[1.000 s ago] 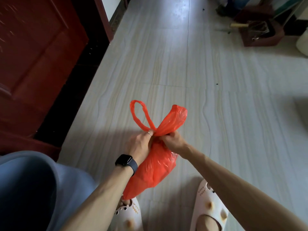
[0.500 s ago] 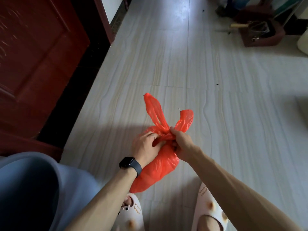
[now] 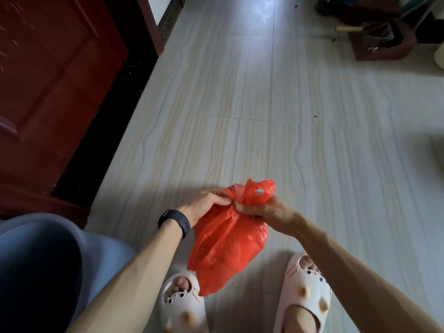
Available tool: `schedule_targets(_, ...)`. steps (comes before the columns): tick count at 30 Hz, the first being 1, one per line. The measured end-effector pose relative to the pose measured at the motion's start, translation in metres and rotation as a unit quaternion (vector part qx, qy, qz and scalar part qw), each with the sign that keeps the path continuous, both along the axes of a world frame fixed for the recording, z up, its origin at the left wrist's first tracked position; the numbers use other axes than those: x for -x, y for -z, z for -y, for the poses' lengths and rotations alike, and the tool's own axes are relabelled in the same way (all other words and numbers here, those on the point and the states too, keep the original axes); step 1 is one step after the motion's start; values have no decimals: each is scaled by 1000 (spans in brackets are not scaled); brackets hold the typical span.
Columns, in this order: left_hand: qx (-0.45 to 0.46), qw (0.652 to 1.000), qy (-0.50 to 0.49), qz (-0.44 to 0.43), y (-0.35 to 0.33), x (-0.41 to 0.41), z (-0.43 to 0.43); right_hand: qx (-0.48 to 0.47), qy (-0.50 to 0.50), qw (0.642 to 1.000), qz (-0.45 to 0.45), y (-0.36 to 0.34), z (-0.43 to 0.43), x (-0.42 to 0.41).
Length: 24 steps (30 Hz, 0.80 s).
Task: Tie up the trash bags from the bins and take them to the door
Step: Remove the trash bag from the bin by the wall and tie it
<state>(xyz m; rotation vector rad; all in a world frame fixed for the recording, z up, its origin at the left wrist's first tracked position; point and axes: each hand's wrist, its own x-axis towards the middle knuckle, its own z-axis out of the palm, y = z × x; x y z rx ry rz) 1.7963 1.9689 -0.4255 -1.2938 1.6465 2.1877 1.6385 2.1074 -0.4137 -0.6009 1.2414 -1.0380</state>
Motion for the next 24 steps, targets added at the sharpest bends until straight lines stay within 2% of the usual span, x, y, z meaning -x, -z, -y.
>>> schedule_targets(3, 4, 1000, 25, 6, 0, 3, 0, -41, 39, 981, -186, 11, 0, 1)
schedule_targets(9, 19, 999, 27, 20, -5, 12, -5, -27, 89, 931, -354, 18, 0, -16)
schedule_targets(11, 18, 1000, -1, 14, -9, 14, -9, -16, 132, 910, -392, 21, 4, -24)
schedule_targets(14, 26, 996, -86, 6, -11, 13, -14, -14, 218, 906, -362, 28, 13, -31)
schedule_targets(17, 83, 991, -107, 16, -2, 13, -14, 14, 256, 921, -294, 26, 20, -33)
schedule_targets(21, 74, 994, -79, 26, -3, 6, -12, 24, 228, 946, -228, 26, 21, -27)
schedule_targets(24, 111, 992, -53, 39, -5, 3, -11, -20, 193, 963, -188, 25, 17, -20)
